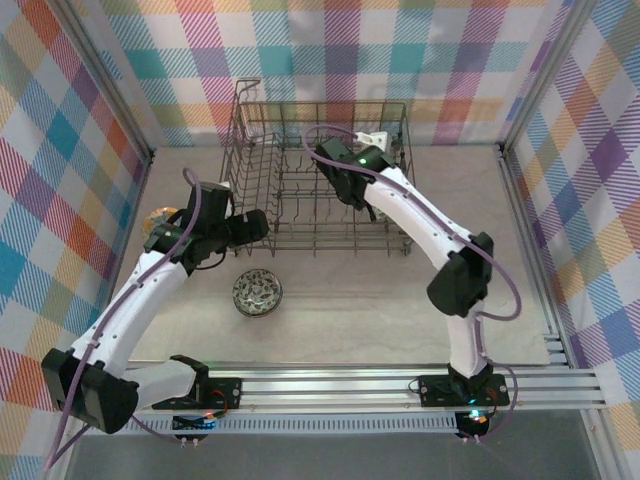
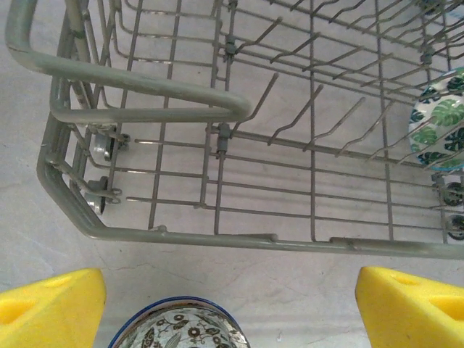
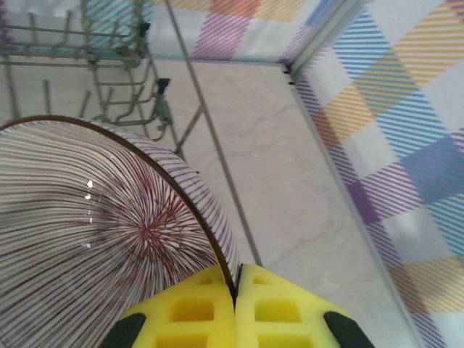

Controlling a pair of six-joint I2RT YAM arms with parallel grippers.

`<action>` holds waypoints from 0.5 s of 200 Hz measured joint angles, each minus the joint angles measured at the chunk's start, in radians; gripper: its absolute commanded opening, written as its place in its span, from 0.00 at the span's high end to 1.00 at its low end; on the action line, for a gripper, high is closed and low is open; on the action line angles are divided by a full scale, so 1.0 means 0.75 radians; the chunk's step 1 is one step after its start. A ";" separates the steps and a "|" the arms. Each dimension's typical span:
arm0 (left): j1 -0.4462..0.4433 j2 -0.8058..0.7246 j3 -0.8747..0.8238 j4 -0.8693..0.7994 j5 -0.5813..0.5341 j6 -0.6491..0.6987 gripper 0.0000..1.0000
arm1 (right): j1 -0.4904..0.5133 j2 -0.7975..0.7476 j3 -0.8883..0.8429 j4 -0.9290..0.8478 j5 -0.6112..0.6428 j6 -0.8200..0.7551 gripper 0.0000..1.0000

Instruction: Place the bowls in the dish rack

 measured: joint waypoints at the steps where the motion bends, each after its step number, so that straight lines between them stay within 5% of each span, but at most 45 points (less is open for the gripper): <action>1: 0.003 0.003 0.001 0.000 0.005 0.002 0.11 | 0.001 0.005 0.008 -0.007 0.003 0.004 1.00; 32: 0.069 0.085 0.048 -0.001 0.083 0.039 0.11 | 0.018 0.175 0.243 -0.232 0.084 0.132 1.00; 100: 0.141 0.153 0.170 -0.055 0.113 0.144 0.10 | 0.033 0.197 0.259 -0.345 0.105 0.182 1.00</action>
